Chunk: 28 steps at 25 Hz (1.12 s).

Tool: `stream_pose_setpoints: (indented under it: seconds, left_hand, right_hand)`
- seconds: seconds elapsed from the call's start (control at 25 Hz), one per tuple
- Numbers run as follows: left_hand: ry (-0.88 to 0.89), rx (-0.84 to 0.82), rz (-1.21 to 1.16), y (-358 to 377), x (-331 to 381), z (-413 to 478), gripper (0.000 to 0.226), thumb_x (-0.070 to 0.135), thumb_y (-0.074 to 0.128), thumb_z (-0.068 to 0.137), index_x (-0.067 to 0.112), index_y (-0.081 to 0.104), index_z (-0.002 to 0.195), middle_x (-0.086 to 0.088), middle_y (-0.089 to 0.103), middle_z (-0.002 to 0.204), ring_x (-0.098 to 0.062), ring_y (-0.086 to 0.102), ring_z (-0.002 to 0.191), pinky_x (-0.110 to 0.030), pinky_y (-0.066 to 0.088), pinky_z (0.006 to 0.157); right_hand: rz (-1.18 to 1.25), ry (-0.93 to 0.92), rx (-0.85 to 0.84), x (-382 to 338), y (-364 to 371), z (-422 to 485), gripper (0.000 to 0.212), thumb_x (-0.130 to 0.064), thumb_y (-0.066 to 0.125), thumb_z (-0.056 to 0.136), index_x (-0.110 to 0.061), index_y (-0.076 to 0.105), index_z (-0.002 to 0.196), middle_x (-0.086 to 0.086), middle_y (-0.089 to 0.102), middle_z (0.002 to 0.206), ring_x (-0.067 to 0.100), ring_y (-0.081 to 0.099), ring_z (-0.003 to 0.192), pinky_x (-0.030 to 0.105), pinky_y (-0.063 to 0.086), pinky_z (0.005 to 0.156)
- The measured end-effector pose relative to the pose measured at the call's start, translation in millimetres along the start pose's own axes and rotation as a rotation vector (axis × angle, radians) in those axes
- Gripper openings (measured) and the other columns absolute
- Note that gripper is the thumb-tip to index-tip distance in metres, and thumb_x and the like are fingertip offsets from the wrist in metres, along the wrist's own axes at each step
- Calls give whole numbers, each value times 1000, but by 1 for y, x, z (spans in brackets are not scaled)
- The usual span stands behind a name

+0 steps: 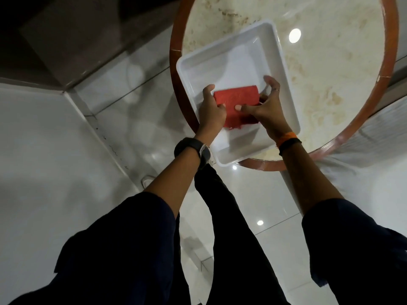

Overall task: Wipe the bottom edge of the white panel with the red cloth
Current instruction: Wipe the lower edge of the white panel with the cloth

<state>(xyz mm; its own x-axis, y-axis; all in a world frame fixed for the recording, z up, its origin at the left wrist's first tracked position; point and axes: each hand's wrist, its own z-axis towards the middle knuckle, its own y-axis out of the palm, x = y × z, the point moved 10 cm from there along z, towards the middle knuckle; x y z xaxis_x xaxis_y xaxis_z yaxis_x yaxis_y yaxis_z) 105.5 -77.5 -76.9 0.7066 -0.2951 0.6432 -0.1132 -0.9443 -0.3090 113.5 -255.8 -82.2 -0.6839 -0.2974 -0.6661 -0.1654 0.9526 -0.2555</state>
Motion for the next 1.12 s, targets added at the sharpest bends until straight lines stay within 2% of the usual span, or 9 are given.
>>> stream_pose_setpoints:
  seconds: [0.08,0.2,0.32,0.44,0.72,0.8,0.92,1.04,1.12]
  left_hand:
    - [126,55,127,2,13,-2,56,-2,54,103,10,35,154,-18,47,149,-30,51,138,-36,49,109]
    - [323,157,172,-9,35,-20,62,-5,59,99,3,36,156,-20,41,151,-34,47,141,-42,51,110]
    - [593,374,314,-57,57,-49,56,1,61,94,-3,48,148,-23,46,151,-36,46,143,-38,44,117]
    - [691,539,606,-117,46,-73,61,22,61,96,-5,48,148,-24,45,155,-41,39,148,-53,36,120]
    - [364,326,1147,-254,-172,-45,88,56,42,98,-3,23,161,-21,17,168,-36,16,159,-51,18,129]
    - [272,199,1291,-278,-249,-32,92,59,42,98,-3,19,162,-22,13,169,-35,12,159,-50,16,129]
    - [55,-16,1481,-313,-364,2,101,68,40,97,-2,7,162,-20,3,170,-33,3,160,-50,10,130]
    - [-148,-153,1684,-338,-442,48,110,77,34,94,-2,0,162,-21,-6,170,-33,-5,160,-49,2,130]
    - [-213,-194,1783,-348,-474,82,112,79,32,94,-3,0,162,-22,-7,170,-34,-6,160,-47,-1,131]
  right_hand:
    - [-102,-22,100,-7,-3,3,92,-26,93,68,-10,43,145,1,65,121,25,68,111,39,61,96]
    - [129,7,103,-21,2,-4,50,-14,87,73,-1,72,118,19,78,110,34,77,97,52,64,88]
    - [285,-12,42,-49,23,-29,33,-9,75,85,-8,71,117,14,78,114,31,76,105,48,66,83]
    - [320,-116,-34,-80,66,-58,35,-11,69,92,-7,64,126,9,75,114,32,73,111,36,63,75]
    - [-37,-161,-180,-6,285,-50,36,-35,80,79,-7,77,101,19,79,97,25,75,87,53,62,86]
    - [-90,-65,-246,52,359,-29,33,-32,80,84,-6,77,105,15,79,96,31,77,92,40,64,85]
    - [-192,-15,-325,137,461,11,34,-21,75,91,-1,71,119,13,74,104,33,74,97,10,57,59]
    - [-338,24,-379,207,543,55,35,-21,69,93,-1,68,122,21,74,114,39,74,101,39,64,75]
    - [-405,-5,-399,231,595,79,33,-19,62,95,0,66,122,22,74,115,38,70,106,40,57,91]
